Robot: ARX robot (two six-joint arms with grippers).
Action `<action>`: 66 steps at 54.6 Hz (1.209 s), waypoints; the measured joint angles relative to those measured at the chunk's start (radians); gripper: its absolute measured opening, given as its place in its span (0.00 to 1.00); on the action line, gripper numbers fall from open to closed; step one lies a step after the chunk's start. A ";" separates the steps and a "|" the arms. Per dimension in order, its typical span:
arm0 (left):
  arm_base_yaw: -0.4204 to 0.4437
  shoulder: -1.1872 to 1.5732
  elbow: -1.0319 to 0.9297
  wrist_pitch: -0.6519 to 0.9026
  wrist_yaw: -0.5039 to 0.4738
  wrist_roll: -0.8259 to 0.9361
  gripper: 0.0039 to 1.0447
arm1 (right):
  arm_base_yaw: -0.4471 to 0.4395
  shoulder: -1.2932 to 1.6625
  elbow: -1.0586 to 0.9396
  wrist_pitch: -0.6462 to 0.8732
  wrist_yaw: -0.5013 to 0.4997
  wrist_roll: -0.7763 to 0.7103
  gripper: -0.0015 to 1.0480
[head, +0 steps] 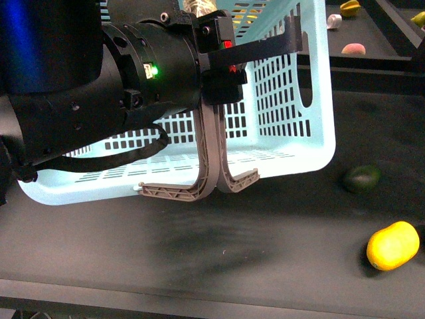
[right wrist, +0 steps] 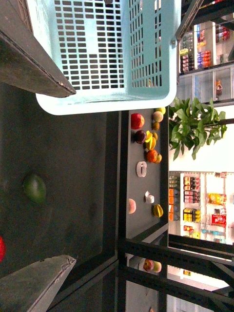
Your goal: Pick mango with right arm and hold basket with left
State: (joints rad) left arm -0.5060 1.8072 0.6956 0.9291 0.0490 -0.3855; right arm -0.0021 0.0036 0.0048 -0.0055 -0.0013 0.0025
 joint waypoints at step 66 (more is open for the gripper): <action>0.004 -0.003 0.000 0.000 0.001 0.000 0.04 | -0.065 0.577 0.042 0.385 -0.034 0.074 0.92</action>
State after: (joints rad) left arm -0.5022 1.8038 0.6956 0.9291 0.0502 -0.3859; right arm -0.0673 0.5808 0.0463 0.3790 -0.0353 0.0761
